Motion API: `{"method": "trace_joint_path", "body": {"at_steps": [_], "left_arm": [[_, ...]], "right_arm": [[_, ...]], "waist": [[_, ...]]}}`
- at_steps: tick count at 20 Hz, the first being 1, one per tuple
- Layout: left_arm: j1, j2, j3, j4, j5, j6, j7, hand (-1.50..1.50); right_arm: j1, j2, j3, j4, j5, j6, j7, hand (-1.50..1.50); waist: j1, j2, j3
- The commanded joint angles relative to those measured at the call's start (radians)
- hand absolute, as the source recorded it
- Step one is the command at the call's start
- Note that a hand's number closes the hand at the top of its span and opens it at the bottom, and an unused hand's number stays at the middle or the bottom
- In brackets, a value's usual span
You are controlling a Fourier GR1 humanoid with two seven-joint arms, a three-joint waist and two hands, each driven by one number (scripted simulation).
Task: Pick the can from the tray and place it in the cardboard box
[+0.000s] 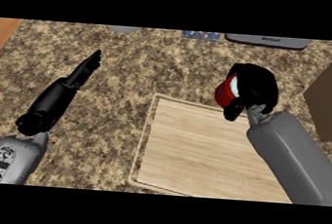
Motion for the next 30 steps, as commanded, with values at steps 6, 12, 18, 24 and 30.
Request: {"method": "trace_joint_path", "body": {"at_steps": [6, 12, 18, 24, 30], "left_arm": [[0.005, 0.0, 0.019, 0.031, -0.018, -0.006, -0.018, 0.0], [0.009, 0.0, 0.04, 0.045, -0.003, -0.026, -0.008, 0.0], [0.08, -0.013, 0.025, -0.036, -0.033, 0.009, 0.004, 0.0], [0.07, 0.021, 0.085, -0.002, 0.003, -0.046, -0.008, 0.0], [0.039, -0.02, 0.064, -0.028, -0.019, -0.036, 0.034, 0.0]], "right_arm": [[-0.35, 0.024, -0.058, 0.448, 0.152, -0.182, -0.215, 1.5], [-0.504, 0.052, -0.145, 0.512, 0.223, -0.285, -0.03, 1.5], [-0.523, -0.035, -0.258, 0.552, 0.267, -0.426, 0.12, 1.5], [-0.487, -0.167, -0.361, 0.556, 0.232, -0.452, 0.063, 1.5], [-0.419, -0.245, -0.38, 0.676, 0.253, -0.423, -0.027, 1.5]], "waist": [[-0.022, -0.013, -0.002], [-0.042, -0.021, -0.003], [-0.049, -0.028, -0.002], [-0.068, -0.029, -0.002], [-0.062, -0.025, -0.002]]}}
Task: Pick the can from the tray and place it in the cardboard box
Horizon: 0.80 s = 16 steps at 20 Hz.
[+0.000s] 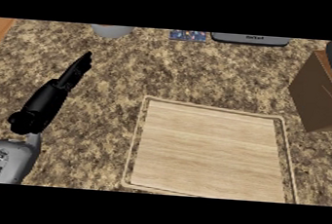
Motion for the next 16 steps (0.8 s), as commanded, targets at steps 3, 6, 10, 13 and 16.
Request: {"method": "trace_joint_path", "body": {"at_steps": [3, 6, 10, 13, 16], "left_arm": [[-0.035, -0.019, 0.015, 0.034, -0.012, 0.0, 0.009, 0.0], [0.06, -0.005, 0.01, -0.03, -0.011, -0.006, -0.028, 0.0], [0.039, -0.007, 0.017, -0.045, -0.012, -0.016, 0.014, 0.0], [0.058, -0.016, 0.01, -0.047, -0.024, -0.013, 0.001, 0.0], [0.071, -0.012, 0.041, -0.035, -0.008, -0.022, -0.022, 0.0]], "right_arm": [[0.038, -0.07, -0.048, 0.068, -0.055, 0.154, -0.08, 1.5], [0.083, -0.103, -0.123, 0.111, -0.163, 0.273, -0.124, 1.5], [0.105, -0.18, -0.171, 0.145, -0.215, 0.382, -0.218, 1.5], [0.186, -0.162, -0.162, 0.176, -0.229, 0.438, -0.263, 1.5], [0.249, -0.188, -0.19, 0.142, -0.269, 0.504, -0.263, 1.5]], "waist": [[-0.006, 0.001, 0.0], [-0.002, -0.003, 0.0], [-0.001, -0.002, 0.001], [-0.002, 0.0, 0.001], [-0.015, -0.004, 0.0]]}}
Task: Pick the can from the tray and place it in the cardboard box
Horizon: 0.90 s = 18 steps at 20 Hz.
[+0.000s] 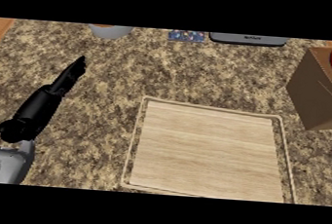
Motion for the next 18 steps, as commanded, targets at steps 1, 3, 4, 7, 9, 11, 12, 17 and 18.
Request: {"method": "trace_joint_path", "body": {"at_steps": [1, 3, 4, 7, 9, 11, 12, 17, 18], "left_arm": [[-0.019, -0.013, -0.013, -0.034, -0.016, 0.002, 0.05, 0.0], [-0.004, -0.004, 0.009, -0.012, -0.006, -0.014, 0.019, 0.0], [-0.004, -0.021, 0.003, 0.009, -0.026, 0.001, -0.011, 0.0], [-0.04, -0.032, 0.014, 0.006, -0.036, 0.015, 0.028, 0.0], [0.005, -0.036, -0.007, 0.012, -0.046, 0.012, -0.004, 0.0], [-0.026, -0.022, 0.018, 0.013, -0.013, -0.007, 0.02, 0.0], [-0.027, -0.029, 0.023, 0.022, -0.019, 0.011, 0.023, 0.0], [-0.002, -0.012, 0.024, -0.001, -0.023, -0.006, -0.007, 0.0], [0.0, -0.025, 0.014, 0.005, -0.026, -0.001, 0.007, 0.0]], "right_arm": [[0.033, -0.035, -0.032, 0.031, -0.052, 0.138, -0.037, -1.5], [0.053, -0.031, -0.05, 0.018, -0.091, 0.169, -0.135, -1.5], [0.028, -0.058, -0.051, 0.009, -0.094, 0.21, -0.157, -1.5], [0.097, -0.011, -0.075, -0.056, -0.123, 0.111, -0.239, -1.5], [0.071, -0.05, -0.148, -0.083, -0.172, 0.03, -0.298, -1.5], [0.029, -0.021, -0.222, -0.132, -0.225, -0.096, -0.327, -1.5], [0.028, 0.004, -0.296, -0.15, -0.292, -0.16, -0.345, -1.5], [0.031, 0.045, -0.521, -0.154, -0.464, -0.339, -0.371, -1.5], [0.068, 0.04, -0.559, -0.164, -0.499, -0.334, -0.381, -1.5]], "waist": [[0.001, 0.003, 0.003], [0.003, 0.005, 0.003], [0.003, 0.005, 0.003], [-0.001, 0.004, 0.003], [-0.003, 0.003, 0.004], [-0.008, -0.001, 0.005], [-0.027, -0.006, 0.007], [-0.007, 0.001, 0.006], [-0.023, -0.002, 0.006]]}}
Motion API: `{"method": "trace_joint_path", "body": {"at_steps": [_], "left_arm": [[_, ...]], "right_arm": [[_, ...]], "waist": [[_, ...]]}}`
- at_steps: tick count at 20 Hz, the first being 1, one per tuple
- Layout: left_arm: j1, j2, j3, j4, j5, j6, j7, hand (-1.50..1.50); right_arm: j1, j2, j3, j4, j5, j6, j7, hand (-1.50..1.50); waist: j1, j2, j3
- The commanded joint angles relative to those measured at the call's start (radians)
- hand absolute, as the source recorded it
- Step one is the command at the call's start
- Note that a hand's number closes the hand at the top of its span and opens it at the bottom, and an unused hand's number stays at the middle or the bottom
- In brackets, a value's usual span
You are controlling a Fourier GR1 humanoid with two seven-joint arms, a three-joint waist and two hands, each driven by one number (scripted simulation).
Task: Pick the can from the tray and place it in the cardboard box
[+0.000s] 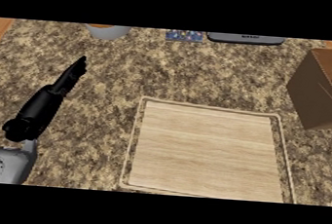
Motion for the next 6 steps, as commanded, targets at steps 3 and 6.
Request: {"method": "trace_joint_path", "body": {"at_steps": [3, 6], "left_arm": [[-0.07, 0.001, 0.017, 0.03, -0.009, -0.004, 0.024, 0.0], [-0.028, 0.014, 0.029, 0.002, 0.016, -0.043, 0.022, 0.0]], "right_arm": [[0.092, -0.016, -0.19, -0.007, -0.152, -0.104, -0.113, -1.5], [0.153, -0.06, -0.241, 0.029, -0.187, -0.117, -0.207, -1.5]], "waist": [[0.003, 0.007, -0.002], [0.017, 0.008, -0.002]]}}
